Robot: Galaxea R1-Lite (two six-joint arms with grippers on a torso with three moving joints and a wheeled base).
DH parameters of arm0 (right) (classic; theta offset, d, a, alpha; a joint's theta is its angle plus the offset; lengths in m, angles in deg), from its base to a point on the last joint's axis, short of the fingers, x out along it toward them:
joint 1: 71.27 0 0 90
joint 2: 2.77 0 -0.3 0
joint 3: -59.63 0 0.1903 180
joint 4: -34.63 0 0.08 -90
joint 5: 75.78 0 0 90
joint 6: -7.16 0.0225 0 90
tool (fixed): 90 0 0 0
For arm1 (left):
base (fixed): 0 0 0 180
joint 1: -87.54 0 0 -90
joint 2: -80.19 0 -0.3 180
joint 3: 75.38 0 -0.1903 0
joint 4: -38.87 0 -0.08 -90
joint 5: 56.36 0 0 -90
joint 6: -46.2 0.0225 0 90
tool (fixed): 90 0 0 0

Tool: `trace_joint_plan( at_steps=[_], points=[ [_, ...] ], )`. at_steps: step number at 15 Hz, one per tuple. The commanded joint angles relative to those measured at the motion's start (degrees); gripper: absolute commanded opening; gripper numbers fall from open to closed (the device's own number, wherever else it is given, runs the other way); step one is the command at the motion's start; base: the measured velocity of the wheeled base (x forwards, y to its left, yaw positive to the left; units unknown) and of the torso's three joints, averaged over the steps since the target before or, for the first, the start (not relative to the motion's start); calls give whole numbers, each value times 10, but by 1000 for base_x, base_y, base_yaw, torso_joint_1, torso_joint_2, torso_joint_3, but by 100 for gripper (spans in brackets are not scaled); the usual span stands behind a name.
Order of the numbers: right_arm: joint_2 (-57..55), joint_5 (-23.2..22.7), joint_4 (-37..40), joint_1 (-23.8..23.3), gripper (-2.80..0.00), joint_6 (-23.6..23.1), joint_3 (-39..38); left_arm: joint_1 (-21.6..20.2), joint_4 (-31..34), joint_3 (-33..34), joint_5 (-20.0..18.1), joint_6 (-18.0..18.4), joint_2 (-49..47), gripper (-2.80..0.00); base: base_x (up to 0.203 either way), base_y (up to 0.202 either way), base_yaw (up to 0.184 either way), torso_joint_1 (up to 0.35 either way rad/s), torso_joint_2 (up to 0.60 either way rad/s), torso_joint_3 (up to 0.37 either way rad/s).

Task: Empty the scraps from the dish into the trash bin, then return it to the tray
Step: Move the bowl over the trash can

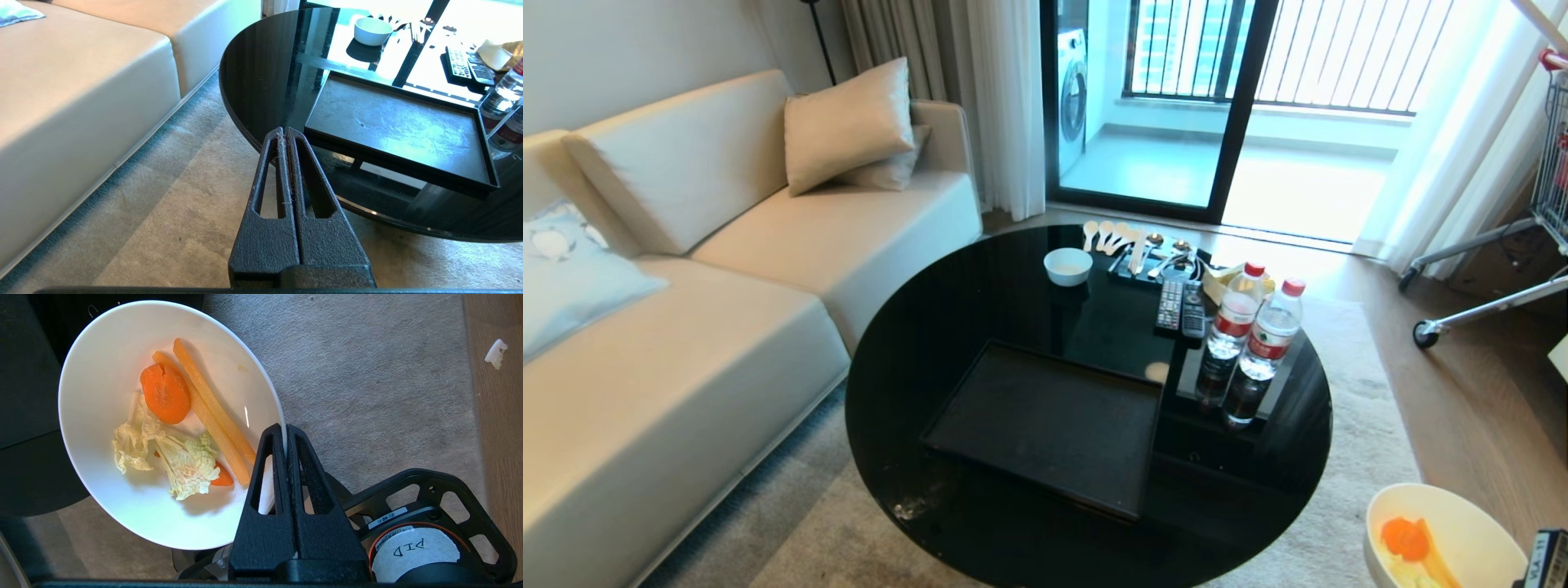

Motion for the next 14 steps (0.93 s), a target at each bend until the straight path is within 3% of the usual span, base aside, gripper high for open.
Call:
trace_joint_plan(
  at_steps=[1, 14],
  points=[
    [-2, 1, 2, 1, -280, 3, 0, 0, 0, 0, 0, -1, 0, -280, 0, 0, 0, 0, 0, 0],
    [-8, 0, 1, 1, -280, 3, 0, 0, 0, 0, 0, -1, 0, -280, 0, 0, 0, 0, 0, 0]
  ],
)
